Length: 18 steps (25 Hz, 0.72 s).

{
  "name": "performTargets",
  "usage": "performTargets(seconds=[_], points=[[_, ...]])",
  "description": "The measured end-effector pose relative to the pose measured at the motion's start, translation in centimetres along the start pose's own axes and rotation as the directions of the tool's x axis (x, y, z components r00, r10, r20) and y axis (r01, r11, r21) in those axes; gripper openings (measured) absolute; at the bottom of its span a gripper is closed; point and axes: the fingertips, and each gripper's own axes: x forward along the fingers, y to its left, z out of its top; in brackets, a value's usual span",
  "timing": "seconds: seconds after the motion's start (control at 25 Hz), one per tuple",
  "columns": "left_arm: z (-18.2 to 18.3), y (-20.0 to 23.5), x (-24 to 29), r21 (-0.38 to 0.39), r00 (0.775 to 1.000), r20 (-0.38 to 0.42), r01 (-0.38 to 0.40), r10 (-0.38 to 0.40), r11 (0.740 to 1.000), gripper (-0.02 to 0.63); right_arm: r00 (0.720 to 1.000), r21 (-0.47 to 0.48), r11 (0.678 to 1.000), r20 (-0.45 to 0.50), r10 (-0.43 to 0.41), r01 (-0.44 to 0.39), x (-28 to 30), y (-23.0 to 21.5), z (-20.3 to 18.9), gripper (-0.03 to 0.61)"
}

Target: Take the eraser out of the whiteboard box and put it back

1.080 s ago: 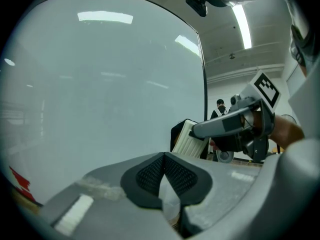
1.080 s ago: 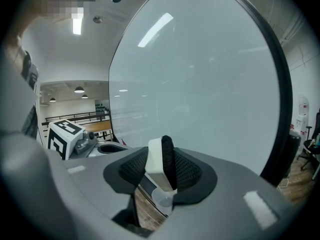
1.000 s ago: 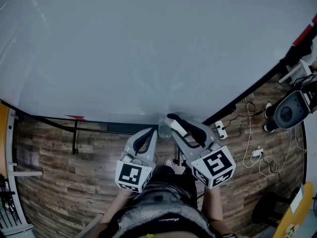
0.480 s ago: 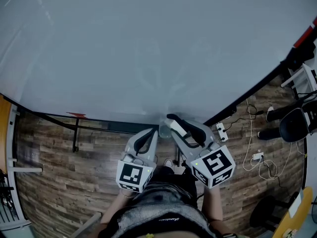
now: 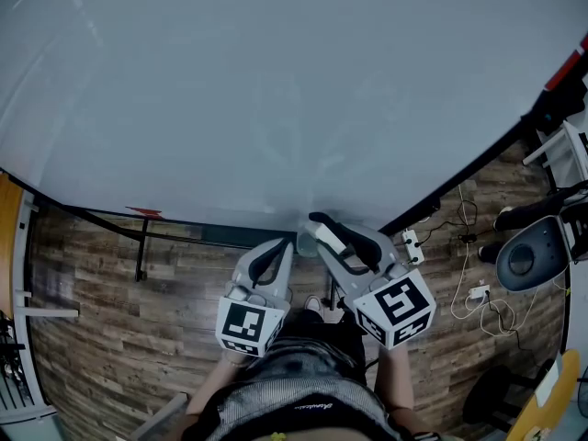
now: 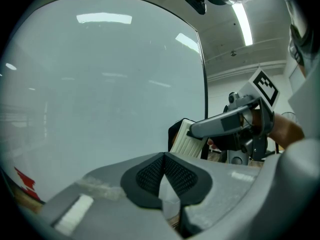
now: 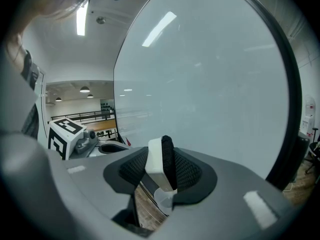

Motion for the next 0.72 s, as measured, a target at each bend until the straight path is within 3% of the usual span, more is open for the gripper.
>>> performTargets(seconds=[0.72], points=[[0.13, -0.02, 0.26, -0.005, 1.000, -0.001, 0.008, -0.008, 1.000, 0.000, 1.000, 0.000, 1.000, -0.014, -0.004, 0.004, 0.27, -0.09, -0.40, 0.158]])
